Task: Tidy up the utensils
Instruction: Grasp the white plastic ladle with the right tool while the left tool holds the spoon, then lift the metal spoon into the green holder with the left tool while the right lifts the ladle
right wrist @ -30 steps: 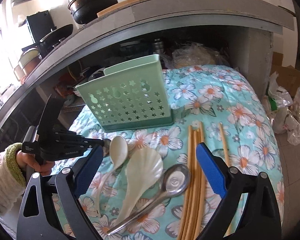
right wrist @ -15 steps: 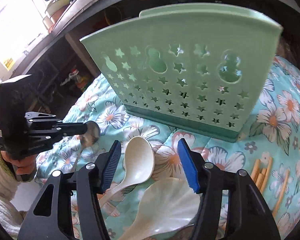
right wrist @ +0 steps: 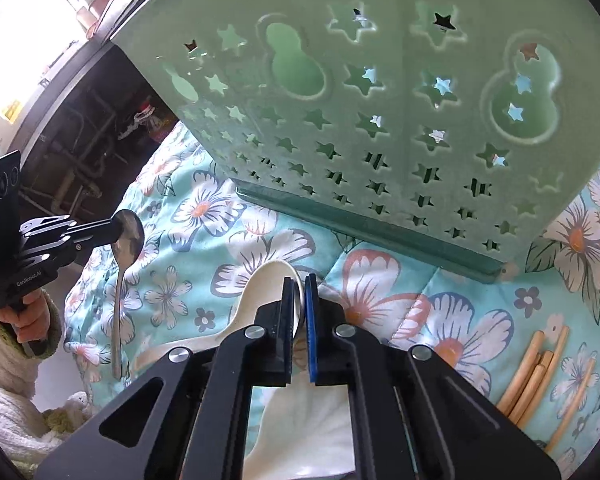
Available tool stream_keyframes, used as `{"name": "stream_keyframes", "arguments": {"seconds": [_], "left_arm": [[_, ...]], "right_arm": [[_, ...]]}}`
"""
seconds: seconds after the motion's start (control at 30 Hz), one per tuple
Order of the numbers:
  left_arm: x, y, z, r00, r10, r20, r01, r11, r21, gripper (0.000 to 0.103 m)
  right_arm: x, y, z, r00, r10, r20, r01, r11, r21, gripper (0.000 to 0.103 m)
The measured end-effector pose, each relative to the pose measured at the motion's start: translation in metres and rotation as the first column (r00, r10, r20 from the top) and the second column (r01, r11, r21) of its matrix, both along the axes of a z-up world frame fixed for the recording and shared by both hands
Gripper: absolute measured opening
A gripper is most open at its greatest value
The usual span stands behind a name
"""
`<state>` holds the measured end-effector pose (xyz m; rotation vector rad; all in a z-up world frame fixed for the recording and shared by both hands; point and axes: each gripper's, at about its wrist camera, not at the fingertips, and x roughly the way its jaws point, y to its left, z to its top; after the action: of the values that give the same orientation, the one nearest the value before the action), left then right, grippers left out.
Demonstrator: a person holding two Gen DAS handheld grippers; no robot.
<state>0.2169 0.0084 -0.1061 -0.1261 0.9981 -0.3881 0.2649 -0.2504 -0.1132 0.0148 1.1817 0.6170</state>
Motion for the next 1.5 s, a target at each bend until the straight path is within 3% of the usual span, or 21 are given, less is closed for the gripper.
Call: {"name": "stream_keyframes", "arguments": {"seconds": [0.27, 0.53, 0.73, 0.87, 1.03, 1.23, 1.5], "left_arm": [[-0.018, -0.002, 0.016, 0.998, 0.013, 0.059, -0.014, 0.999, 0.030, 0.001], [-0.026, -0.004, 0.082, 0.973, 0.037, 0.228, -0.049, 0.998, 0.047, 0.001], [-0.019, -0.004, 0.152, 0.914, 0.094, 0.395, -0.104, 0.995, 0.003, 0.000], [-0.006, -0.003, 0.194, 0.862, 0.156, 0.482, -0.150, 0.987, -0.051, 0.000], [0.019, -0.013, 0.231, 0.814, 0.213, 0.541, -0.183, 0.977, -0.109, 0.000], [0.058, -0.043, 0.225, 0.787, 0.229, 0.573, -0.216, 0.972, -0.091, 0.000], [0.106, -0.073, 0.173, 0.809, 0.204, 0.551, -0.242, 0.970, -0.003, 0.001]], "right_arm": [[-0.036, 0.002, 0.047, 0.983, -0.051, 0.179, 0.071, 0.991, -0.111, 0.005], [-0.067, -0.017, 0.104, 0.920, -0.161, 0.357, 0.212, 0.971, -0.109, 0.005], [-0.100, -0.046, 0.152, 0.835, -0.269, 0.480, 0.319, 0.947, -0.025, 0.005], [-0.127, -0.065, 0.180, 0.773, -0.321, 0.547, 0.364, 0.931, 0.033, 0.005], [-0.157, -0.086, 0.199, 0.729, -0.370, 0.576, 0.396, 0.914, 0.087, 0.005], [-0.177, -0.103, 0.200, 0.706, -0.415, 0.574, 0.434, 0.894, 0.112, 0.005], [-0.190, -0.123, 0.192, 0.693, -0.461, 0.554, 0.479, 0.869, 0.124, 0.005]]}}
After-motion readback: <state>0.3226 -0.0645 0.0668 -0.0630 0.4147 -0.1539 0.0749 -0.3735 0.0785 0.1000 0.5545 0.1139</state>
